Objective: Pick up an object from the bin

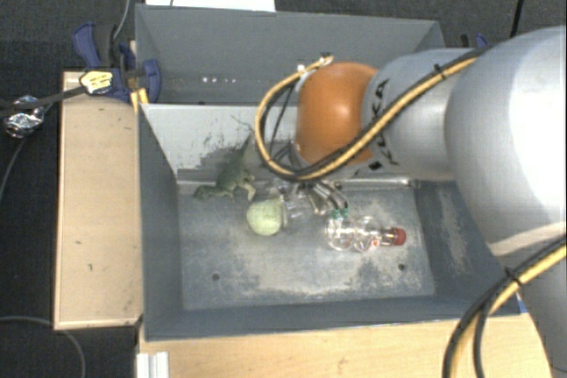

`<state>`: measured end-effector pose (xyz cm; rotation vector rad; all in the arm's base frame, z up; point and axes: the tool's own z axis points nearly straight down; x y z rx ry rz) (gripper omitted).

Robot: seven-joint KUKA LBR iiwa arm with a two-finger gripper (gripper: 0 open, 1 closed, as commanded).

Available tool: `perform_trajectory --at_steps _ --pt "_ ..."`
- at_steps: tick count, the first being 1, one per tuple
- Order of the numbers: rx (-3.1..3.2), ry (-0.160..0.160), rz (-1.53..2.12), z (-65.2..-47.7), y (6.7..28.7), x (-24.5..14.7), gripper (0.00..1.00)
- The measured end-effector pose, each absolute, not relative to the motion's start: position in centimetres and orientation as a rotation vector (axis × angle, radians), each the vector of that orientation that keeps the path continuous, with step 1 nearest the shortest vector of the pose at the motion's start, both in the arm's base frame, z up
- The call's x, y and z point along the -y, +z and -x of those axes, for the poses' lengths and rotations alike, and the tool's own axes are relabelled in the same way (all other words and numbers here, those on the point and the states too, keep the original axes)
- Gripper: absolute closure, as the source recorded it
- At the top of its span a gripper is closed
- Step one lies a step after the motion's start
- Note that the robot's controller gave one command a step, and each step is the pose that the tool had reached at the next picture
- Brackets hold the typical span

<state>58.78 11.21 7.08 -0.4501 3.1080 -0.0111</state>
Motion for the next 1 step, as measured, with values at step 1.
perform_trajectory --at_steps 1 --pt "-3.108 -0.012 0.451 -58.78 7.08 -11.21 1.00"
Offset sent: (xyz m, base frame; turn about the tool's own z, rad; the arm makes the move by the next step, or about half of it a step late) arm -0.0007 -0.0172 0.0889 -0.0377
